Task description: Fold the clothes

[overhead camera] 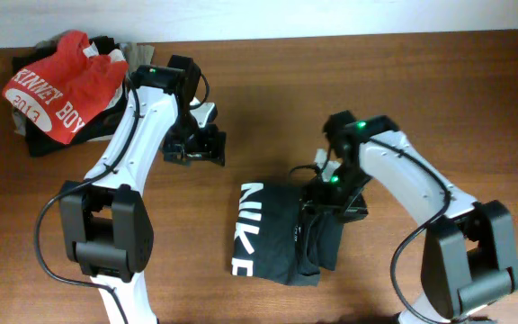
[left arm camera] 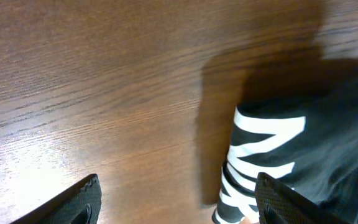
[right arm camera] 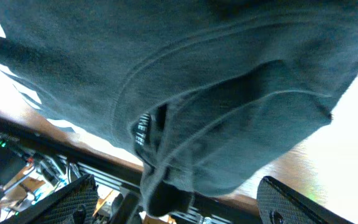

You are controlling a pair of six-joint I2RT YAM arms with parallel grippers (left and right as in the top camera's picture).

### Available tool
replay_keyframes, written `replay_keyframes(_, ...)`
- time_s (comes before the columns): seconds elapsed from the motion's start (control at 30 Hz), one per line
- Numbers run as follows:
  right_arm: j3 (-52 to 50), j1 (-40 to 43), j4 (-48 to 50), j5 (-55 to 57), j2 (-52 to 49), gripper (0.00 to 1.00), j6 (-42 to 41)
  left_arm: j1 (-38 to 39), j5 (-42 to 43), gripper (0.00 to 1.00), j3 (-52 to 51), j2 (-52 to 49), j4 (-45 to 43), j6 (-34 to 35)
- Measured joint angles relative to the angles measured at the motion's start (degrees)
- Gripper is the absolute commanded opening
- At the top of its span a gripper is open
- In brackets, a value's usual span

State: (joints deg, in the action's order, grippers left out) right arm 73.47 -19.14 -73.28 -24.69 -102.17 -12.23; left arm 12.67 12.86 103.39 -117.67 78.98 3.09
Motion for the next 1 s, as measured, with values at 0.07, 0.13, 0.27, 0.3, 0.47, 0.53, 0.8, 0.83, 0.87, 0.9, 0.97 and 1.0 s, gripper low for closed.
replay_keyframes(0.07,0.0,-3.41,1.77,0.7,0.0,0.71,-2.62,0.02,-0.28,0.79,-0.52,0.0,-1.07,0.0)
replay_keyframes(0.13,0.0,-5.84,3.19,1.09,0.02,0.71,-4.39,0.0,-0.33,0.79,-1.07,0.0,-1.42,0.0)
replay_keyframes(0.27,-0.02,-8.57,4.0,4.83,0.0,0.72,-8.39,0.02,-0.52,0.79,-1.2,0.0,-1.44,0.0)
replay_keyframes(0.3,-0.2,-8.68,4.17,6.08,0.02,0.72,-9.25,0.0,-0.52,0.79,-1.2,0.0,-1.44,0.0)
replay_keyframes(0.47,-2.14,-8.68,4.83,7.74,0.0,0.63,-10.45,0.0,-0.55,0.79,-1.2,0.0,-1.44,0.0)
replay_keyframes(0.53,-2.36,-8.68,5.92,7.85,0.0,0.52,-10.67,0.0,-0.55,0.79,-1.2,0.0,-1.42,0.0)
replay_keyframes(0.8,-4.94,-8.68,9.09,8.22,0.0,0.12,-11.17,0.0,-0.74,0.79,-1.46,0.0,-0.85,0.0)
replay_keyframes(0.83,-5.33,-8.68,9.09,8.26,0.0,0.04,-11.28,0.0,-0.74,0.79,-1.46,0.0,-0.81,0.0)
replay_keyframes(0.87,-5.46,-8.66,9.09,8.24,0.0,0.04,-11.52,0.0,-0.74,0.79,-1.49,0.0,-0.76,0.0)
replay_keyframes(0.9,-5.46,-8.5,9.07,8.24,0.0,0.04,-11.34,0.0,-0.74,0.79,-1.49,0.0,-0.76,0.0)
replay_keyframes(0.97,-5.44,-7.54,7.28,8.35,0.0,0.04,-11.3,0.0,-0.74,0.79,-1.51,0.0,-0.76,0.0)
replay_keyframes(1.0,-5.25,-6.36,4.94,8.44,0.0,0.04,-11.15,0.0,-0.76,0.8,-1.51,0.0,-0.74,0.0)
